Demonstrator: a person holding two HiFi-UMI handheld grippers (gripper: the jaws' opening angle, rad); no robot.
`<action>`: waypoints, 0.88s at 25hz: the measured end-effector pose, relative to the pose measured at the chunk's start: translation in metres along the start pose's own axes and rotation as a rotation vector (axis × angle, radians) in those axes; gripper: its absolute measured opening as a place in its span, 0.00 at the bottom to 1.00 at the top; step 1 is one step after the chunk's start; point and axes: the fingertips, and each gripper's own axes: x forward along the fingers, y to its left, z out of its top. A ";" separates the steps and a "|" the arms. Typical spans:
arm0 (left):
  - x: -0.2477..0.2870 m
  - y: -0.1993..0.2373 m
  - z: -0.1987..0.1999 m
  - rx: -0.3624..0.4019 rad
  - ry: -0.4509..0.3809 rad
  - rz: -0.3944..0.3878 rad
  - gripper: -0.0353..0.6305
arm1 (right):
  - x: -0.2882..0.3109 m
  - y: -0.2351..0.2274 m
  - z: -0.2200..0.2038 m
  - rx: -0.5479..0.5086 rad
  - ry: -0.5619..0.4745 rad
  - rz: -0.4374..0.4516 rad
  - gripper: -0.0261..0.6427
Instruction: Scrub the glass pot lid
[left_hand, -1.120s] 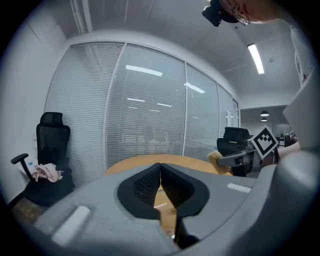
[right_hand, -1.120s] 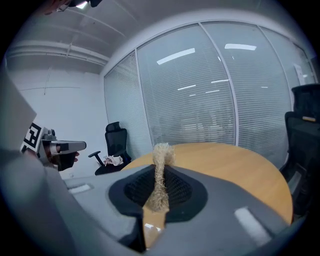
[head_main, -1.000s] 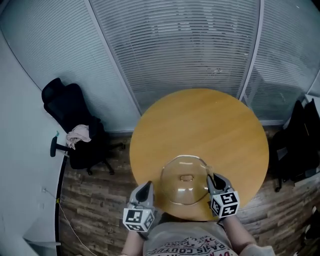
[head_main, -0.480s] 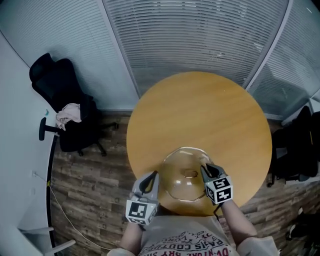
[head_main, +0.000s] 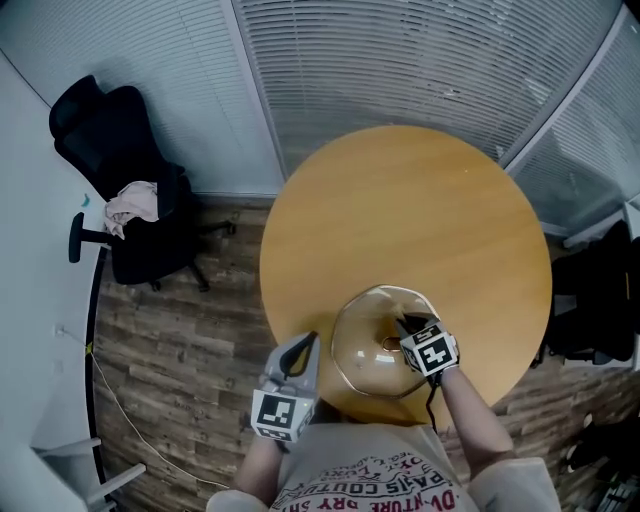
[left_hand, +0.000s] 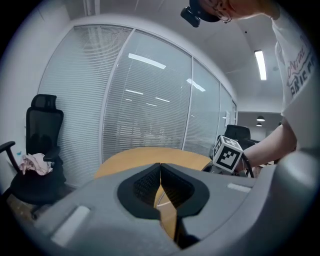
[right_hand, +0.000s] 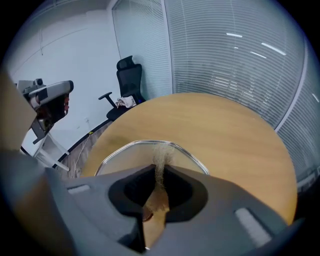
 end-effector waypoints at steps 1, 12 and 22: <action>-0.001 0.002 -0.002 -0.003 0.005 0.001 0.06 | 0.004 0.000 -0.002 -0.008 0.021 0.001 0.12; -0.021 0.027 -0.011 -0.025 0.039 0.041 0.06 | 0.028 0.005 -0.014 0.010 0.148 0.023 0.12; -0.031 0.029 -0.011 -0.022 0.033 0.040 0.06 | 0.038 0.033 0.002 -0.091 0.175 0.067 0.12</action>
